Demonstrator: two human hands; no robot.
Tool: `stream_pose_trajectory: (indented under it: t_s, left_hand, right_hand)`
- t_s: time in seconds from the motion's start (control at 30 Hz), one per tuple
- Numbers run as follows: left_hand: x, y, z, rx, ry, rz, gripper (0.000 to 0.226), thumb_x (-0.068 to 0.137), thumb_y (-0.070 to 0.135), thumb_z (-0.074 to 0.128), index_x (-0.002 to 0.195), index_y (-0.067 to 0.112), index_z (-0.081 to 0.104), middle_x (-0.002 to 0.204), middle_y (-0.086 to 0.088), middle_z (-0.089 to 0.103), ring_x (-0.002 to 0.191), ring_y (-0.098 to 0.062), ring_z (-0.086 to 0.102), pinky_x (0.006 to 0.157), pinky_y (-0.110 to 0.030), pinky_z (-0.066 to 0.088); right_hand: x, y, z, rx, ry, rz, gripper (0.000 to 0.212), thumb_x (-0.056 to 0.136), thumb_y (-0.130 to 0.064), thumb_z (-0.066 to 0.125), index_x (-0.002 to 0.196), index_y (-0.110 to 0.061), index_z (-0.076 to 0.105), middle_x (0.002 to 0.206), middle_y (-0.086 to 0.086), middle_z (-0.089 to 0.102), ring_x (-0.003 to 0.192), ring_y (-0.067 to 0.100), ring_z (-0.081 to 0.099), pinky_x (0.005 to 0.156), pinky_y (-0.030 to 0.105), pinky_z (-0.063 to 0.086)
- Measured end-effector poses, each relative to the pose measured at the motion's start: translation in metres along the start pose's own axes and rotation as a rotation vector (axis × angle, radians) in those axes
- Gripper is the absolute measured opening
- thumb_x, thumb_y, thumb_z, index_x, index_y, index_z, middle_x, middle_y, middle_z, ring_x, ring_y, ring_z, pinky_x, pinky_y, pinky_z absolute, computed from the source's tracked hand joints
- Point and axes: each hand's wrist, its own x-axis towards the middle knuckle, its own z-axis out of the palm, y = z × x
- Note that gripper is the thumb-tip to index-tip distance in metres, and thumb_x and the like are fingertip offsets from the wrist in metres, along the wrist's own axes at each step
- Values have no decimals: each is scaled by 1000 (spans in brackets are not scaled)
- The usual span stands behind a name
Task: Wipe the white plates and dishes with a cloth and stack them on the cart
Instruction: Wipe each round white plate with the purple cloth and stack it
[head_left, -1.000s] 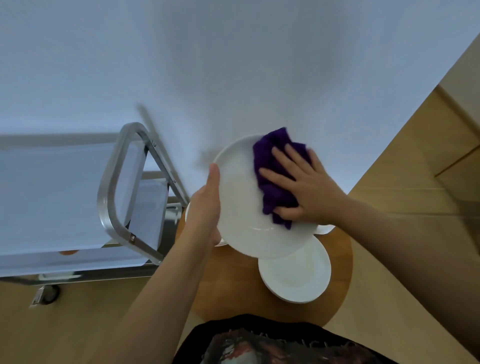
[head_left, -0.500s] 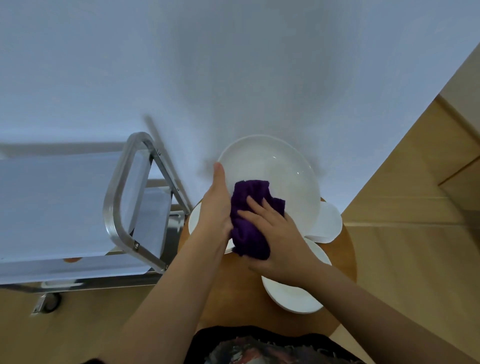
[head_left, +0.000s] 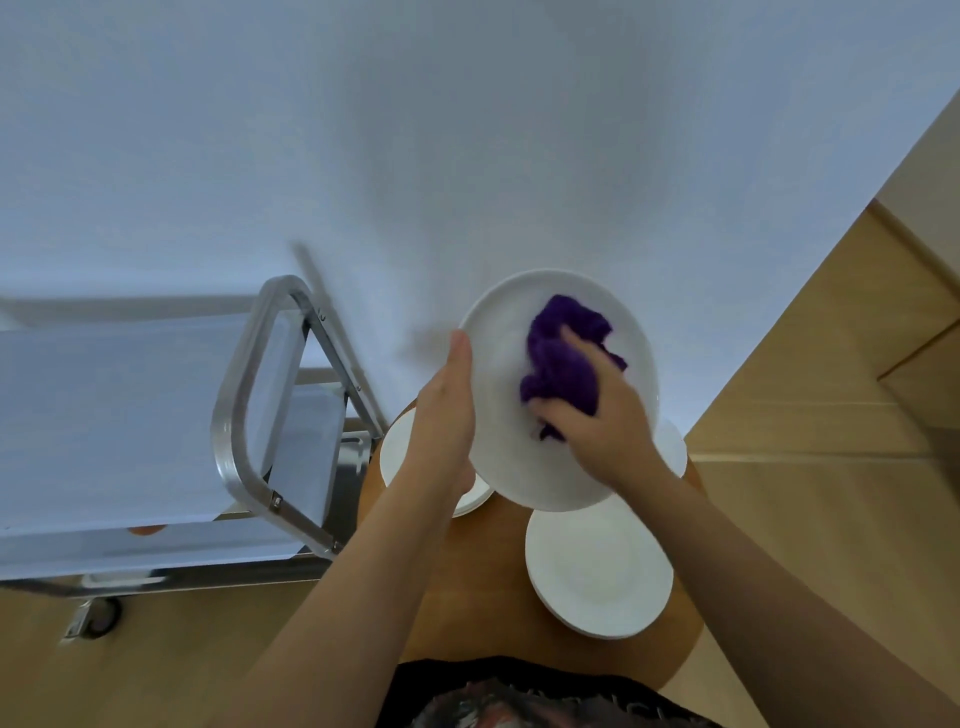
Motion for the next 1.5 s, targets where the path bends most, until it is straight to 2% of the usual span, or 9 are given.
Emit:
stream_pose_trajectory:
  t_s: [0.33,0.53,0.63,0.7,0.8,0.97,1.1,1.23,1.5]
  left_hand:
    - [10,9,-18,-129,97,-138,46,78,76,44,90,33,55,98,1,66,93,-24,62,72,-39,54]
    - [11,14,-18,12,151,33,38,84,74,36,97,39,45,87,17,52,79,-7,48,60,-27,38]
    - [8,11,-9,-38,103,-44,44,83,73,37,99,35,50,95,7,60,88,-17,57,73,-36,47]
    - [3,10,-1,-146,39,-112,54,82,73,41,104,27,59,96,-1,71,89,-24,66,73,-38,55]
    - [0,12,5,-185,5,-126,58,81,73,44,105,24,64,89,-2,75,83,-23,71,68,-36,59]
    - [0,21,6,-233,109,-176,54,87,64,46,120,22,55,105,-5,67,95,-27,64,77,-41,56]
    - [-2,33,-4,-114,-126,-66,63,79,76,38,113,28,62,100,-2,73,90,-20,68,87,-46,49]
    - [15,24,-21,183,106,2,71,83,76,31,139,33,41,146,1,41,133,-22,38,108,-54,23]
    - [28,-2,-36,-311,79,-159,45,81,64,56,85,24,76,86,-5,75,74,-22,73,56,-33,57]
  right_hand:
    - [-26,1,-36,39,-622,45,16,62,-23,67,77,-23,64,64,1,62,59,15,61,54,25,50]
    - [-12,-3,-67,185,-159,163,20,65,-22,67,74,-6,60,58,2,56,58,22,55,51,23,43]
    - [-23,-10,-29,22,-153,56,43,74,-12,75,109,-29,58,99,-10,68,86,11,64,72,22,52]
    - [-36,-1,4,-440,-312,-94,72,73,-31,77,134,-35,40,144,-4,38,131,17,37,107,38,33]
    - [-44,2,25,-622,-188,-211,73,70,-30,80,134,-17,49,146,11,39,133,33,36,106,51,34]
    - [-36,-3,20,-487,19,-507,34,58,0,85,89,2,71,78,12,71,72,28,69,64,39,59]
    - [-23,-27,0,98,196,-80,37,62,-8,81,90,-23,64,73,-17,66,71,0,62,60,13,49]
    - [-4,-27,-30,745,135,230,38,62,4,71,92,-17,61,78,0,68,71,19,66,58,31,53]
    - [-13,4,-31,903,112,358,40,66,-22,69,105,-16,60,91,4,70,80,21,68,57,33,56]
